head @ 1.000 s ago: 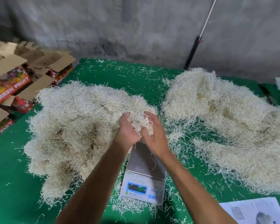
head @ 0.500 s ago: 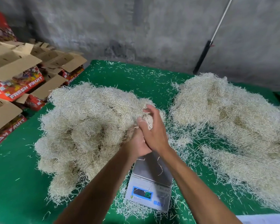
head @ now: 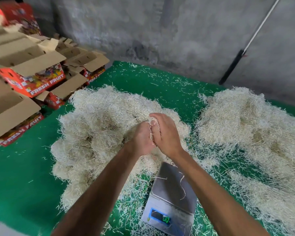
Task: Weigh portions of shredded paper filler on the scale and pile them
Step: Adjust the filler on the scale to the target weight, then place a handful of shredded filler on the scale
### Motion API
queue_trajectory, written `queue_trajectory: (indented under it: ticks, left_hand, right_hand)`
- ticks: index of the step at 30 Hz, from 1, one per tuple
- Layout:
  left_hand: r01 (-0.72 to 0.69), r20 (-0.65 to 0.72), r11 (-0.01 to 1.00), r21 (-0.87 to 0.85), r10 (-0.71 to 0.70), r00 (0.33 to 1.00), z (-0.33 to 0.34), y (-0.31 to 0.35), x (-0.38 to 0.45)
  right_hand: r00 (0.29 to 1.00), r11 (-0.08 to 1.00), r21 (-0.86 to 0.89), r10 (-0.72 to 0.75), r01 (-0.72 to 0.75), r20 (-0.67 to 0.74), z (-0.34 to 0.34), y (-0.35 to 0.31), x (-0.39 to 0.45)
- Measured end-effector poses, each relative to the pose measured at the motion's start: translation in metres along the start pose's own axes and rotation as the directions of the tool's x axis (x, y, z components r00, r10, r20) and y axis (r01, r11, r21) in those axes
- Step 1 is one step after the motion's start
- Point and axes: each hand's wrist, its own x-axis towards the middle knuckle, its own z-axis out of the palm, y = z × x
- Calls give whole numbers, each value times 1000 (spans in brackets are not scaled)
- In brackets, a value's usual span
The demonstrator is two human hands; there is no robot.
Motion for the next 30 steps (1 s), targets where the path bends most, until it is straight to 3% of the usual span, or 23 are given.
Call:
queue_trajectory:
  ticks: [2,5,7,9,10,11,12,14,15,16,17,20,22,30]
  left_hand:
    - [0,3,989,-150,1,1000,-26,13,11]
    - [-221,-133,969,112,235,963,-72,37,33]
    - [-388,-300,846,365,502,811,-106,58,57]
    - [-358,-394,706,611,663,636,-141,80,82]
    - [-302,-405,661,687,694,595,-157,88,94]
    - [-248,-375,614,749,702,605,-172,91,106]
    - [-180,-331,584,791,658,677,-184,91,115]
    - [70,-280,454,888,415,866,-197,79,123]
    - [167,-297,366,915,334,894,-201,72,123]
    - [202,-313,320,926,348,884,-202,67,121]
    - [166,-287,295,941,439,851,-202,61,118]
    - [-89,-26,137,987,668,744,-177,55,106]
    - [-199,88,90,976,674,734,-150,54,97]
    - [-413,281,125,902,556,782,-31,21,75]
  right_hand:
    - [996,999,-21,43,-41,76,11,-5,23]
    - [986,997,67,17,-29,164,26,-18,57]
    - [986,982,170,59,-85,155,35,-22,77]
    - [982,956,259,101,-141,163,46,-23,84]
    - [980,950,274,105,-148,168,52,-21,84]
    - [979,950,271,108,-153,174,59,-19,82]
    - [977,950,269,112,-158,179,65,-16,80]
    - [977,951,268,104,-153,188,75,-7,74]
    - [976,951,268,105,-155,191,80,-2,71]
    - [974,948,270,115,-167,196,83,2,67]
    - [971,940,286,135,-188,197,87,6,63]
    - [958,896,348,232,-277,166,87,13,57]
    - [956,873,391,259,-292,135,79,14,56]
    - [935,875,372,351,-310,-46,2,49,9]
